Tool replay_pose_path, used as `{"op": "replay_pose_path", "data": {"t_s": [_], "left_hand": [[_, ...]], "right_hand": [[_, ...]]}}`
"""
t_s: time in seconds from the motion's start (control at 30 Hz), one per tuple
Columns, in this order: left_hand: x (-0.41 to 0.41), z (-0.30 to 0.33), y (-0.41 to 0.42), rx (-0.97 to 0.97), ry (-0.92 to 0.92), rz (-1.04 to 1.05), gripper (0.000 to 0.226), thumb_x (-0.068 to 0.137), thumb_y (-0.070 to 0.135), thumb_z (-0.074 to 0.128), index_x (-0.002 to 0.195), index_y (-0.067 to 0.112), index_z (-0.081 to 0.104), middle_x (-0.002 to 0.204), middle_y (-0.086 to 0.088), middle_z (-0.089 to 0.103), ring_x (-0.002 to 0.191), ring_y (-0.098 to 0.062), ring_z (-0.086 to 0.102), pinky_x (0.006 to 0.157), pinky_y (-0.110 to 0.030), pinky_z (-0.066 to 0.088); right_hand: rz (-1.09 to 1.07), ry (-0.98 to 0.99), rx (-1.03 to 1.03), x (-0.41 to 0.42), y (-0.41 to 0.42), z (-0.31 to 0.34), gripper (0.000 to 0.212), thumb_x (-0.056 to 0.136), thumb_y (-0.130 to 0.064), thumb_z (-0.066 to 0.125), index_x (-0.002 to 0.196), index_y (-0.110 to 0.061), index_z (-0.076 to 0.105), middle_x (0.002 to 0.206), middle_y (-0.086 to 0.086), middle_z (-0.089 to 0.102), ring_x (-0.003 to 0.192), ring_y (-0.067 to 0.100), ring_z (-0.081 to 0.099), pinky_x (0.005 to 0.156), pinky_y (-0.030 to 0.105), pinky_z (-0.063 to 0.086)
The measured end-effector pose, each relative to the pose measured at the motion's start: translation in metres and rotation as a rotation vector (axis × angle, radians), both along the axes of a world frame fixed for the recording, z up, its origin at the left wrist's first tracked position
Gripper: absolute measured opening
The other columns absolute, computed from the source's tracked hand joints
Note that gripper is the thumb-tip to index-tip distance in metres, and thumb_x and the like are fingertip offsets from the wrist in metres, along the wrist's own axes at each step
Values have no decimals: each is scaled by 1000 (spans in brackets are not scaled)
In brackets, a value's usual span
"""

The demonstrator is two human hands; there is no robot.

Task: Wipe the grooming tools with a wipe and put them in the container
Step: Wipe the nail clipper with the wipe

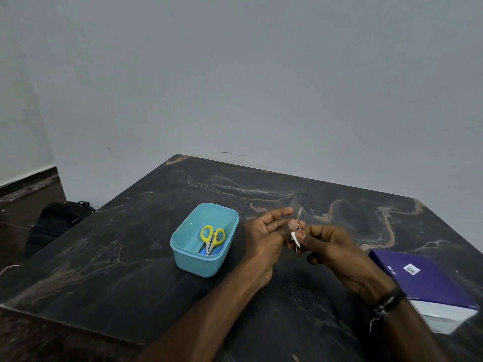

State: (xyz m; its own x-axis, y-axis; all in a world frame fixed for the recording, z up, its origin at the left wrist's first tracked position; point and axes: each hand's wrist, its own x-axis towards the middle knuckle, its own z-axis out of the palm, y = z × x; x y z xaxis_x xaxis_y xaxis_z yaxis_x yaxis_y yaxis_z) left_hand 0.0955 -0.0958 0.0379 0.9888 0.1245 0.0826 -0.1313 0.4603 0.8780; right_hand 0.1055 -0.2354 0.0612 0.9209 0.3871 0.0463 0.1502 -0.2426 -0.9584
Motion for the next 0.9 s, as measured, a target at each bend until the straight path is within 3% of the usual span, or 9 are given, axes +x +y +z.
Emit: {"op": "replay_pose_path", "data": {"t_s": [0.27,0.5,0.73,0.9], "left_hand": [[0,0,3,-31,-7,54,25,84,-4,65,107,6,67,95,-16,74,84,-17,73,69,-25,58],[-1,2,-1,-23,9,10,24,82,-3,68,102,10,69,89,-12,76,79,-14,73,66,-24,58],[1,1,4,-46,22,41,20,84,0,67,99,12,69,90,-10,76,81,-16,72,76,-32,58],[0,1,0,-59,12,23,25,81,-7,68,101,8,69,87,-11,76,80,-16,73,69,-27,59]], "right_hand": [[115,84,-18,-2,1,0,25,87,-31,59,84,-10,73,87,11,73,75,14,61,59,22,41],[-5,93,107,1,2,-2,32,81,-34,62,86,-5,75,85,12,72,77,15,58,63,28,39],[96,129,50,-4,2,0,23,82,-29,61,85,-9,73,84,11,71,75,14,60,61,26,40],[-14,111,135,-1,2,-1,29,80,-30,62,86,-5,74,86,14,71,75,18,57,63,29,38]]}}
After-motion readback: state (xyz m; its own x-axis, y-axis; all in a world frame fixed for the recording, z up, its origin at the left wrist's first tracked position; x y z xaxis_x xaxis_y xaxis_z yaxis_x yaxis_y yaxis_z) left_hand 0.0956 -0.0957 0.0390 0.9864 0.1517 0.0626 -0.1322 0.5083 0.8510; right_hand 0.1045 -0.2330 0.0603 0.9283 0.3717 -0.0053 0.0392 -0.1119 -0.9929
